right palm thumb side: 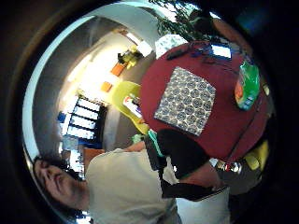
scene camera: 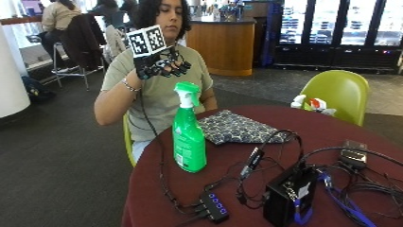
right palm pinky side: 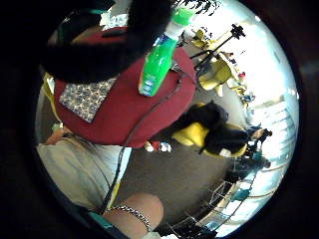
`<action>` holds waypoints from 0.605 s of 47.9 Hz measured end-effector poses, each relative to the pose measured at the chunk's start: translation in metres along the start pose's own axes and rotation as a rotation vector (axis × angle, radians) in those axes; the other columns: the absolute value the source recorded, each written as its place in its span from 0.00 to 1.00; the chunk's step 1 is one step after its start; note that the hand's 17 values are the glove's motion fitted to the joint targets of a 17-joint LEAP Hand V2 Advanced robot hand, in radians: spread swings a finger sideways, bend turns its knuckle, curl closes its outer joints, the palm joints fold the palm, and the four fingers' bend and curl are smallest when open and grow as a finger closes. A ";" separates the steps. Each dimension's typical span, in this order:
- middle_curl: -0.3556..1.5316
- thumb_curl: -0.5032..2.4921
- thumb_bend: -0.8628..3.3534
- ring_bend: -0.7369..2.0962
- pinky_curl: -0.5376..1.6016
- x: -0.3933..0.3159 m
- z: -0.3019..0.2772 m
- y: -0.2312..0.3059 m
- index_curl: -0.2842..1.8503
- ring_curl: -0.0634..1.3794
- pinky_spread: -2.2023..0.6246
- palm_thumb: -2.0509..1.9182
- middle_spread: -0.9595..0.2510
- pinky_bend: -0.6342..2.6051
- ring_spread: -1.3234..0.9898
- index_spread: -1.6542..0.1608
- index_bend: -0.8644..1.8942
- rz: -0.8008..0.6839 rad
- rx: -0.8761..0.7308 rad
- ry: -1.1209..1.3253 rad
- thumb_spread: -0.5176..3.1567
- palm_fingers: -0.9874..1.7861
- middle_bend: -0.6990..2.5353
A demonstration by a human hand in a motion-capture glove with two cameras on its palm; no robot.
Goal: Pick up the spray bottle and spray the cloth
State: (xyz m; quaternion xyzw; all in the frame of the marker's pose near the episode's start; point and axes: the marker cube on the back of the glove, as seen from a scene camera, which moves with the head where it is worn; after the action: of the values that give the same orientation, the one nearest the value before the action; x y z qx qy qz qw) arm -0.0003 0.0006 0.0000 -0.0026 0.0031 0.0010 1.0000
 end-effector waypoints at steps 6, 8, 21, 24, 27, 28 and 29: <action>0.25 0.21 0.24 0.38 0.32 -0.002 0.000 0.002 0.20 0.14 0.83 0.60 0.78 0.29 0.55 0.73 0.38 0.008 -0.015 0.017 0.33 0.53 0.29; 0.26 0.21 0.24 0.38 0.33 -0.003 0.000 0.002 0.21 0.15 0.83 0.61 0.78 0.29 0.54 0.72 0.38 0.008 -0.018 0.019 0.35 0.53 0.29; 0.30 0.23 0.22 0.37 0.36 -0.001 -0.003 0.003 0.23 0.19 0.85 0.61 0.78 0.29 0.54 0.68 0.37 0.034 -0.004 0.025 0.41 0.53 0.28; 0.31 0.24 0.22 0.37 0.36 0.004 -0.002 0.004 0.24 0.19 0.85 0.62 0.78 0.28 0.54 0.68 0.37 0.068 0.025 -0.022 0.42 0.53 0.28; 0.32 0.24 0.21 0.37 0.37 0.012 0.003 0.004 0.24 0.20 0.85 0.62 0.78 0.28 0.54 0.68 0.37 0.105 0.066 -0.112 0.42 0.53 0.28; 0.32 0.24 0.21 0.37 0.37 0.014 0.005 0.003 0.24 0.20 0.85 0.62 0.78 0.28 0.54 0.68 0.37 0.114 0.080 -0.148 0.43 0.53 0.28; 0.32 0.24 0.21 0.37 0.37 0.017 0.007 0.004 0.24 0.20 0.85 0.62 0.78 0.28 0.54 0.68 0.37 0.123 0.093 -0.187 0.43 0.53 0.28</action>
State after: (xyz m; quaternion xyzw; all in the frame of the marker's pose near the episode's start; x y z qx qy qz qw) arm 0.0162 0.0043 0.0071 0.0443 -0.0902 0.0626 0.9930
